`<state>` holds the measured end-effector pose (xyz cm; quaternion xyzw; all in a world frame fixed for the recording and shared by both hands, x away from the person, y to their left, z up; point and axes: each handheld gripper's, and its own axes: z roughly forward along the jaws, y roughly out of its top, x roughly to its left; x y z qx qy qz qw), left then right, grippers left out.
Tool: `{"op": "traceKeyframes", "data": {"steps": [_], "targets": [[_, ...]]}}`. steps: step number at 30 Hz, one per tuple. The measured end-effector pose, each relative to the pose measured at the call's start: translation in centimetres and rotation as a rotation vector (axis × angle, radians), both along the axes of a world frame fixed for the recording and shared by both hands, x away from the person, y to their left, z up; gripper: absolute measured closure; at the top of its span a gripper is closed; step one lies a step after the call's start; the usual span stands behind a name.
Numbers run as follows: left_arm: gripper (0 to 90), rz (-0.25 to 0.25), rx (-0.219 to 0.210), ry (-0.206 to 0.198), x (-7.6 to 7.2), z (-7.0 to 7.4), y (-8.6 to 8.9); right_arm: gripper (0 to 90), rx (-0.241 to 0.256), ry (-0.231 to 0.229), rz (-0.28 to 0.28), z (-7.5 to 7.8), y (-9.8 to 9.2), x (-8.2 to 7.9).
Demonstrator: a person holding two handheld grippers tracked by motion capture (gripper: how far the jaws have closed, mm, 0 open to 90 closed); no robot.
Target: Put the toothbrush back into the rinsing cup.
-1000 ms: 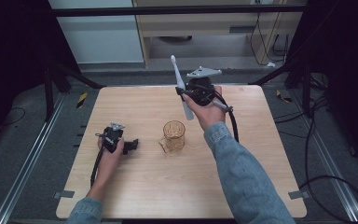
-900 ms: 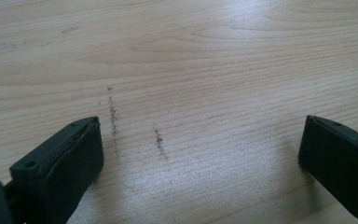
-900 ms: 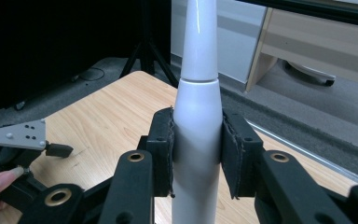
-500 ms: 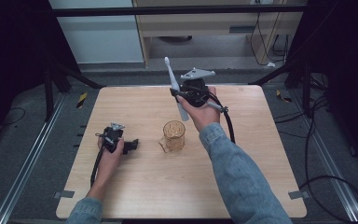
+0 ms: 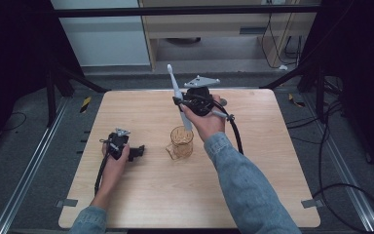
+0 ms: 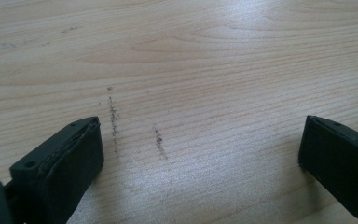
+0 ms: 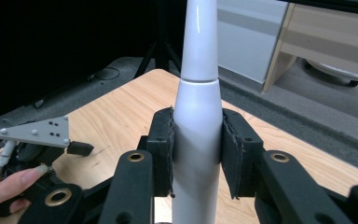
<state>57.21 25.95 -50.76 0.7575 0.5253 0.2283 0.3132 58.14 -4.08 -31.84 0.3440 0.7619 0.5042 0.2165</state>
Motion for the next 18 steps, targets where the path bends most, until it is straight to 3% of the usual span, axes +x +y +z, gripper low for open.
{"op": "traceKeyframes", "data": {"steps": [18], "targets": [[0.0, -0.002, 0.003, 0.002, 0.0, 0.0, 0.0, 67.0, -0.028, 0.053, 0.034, -3.4, 1.6, -0.4]]}}
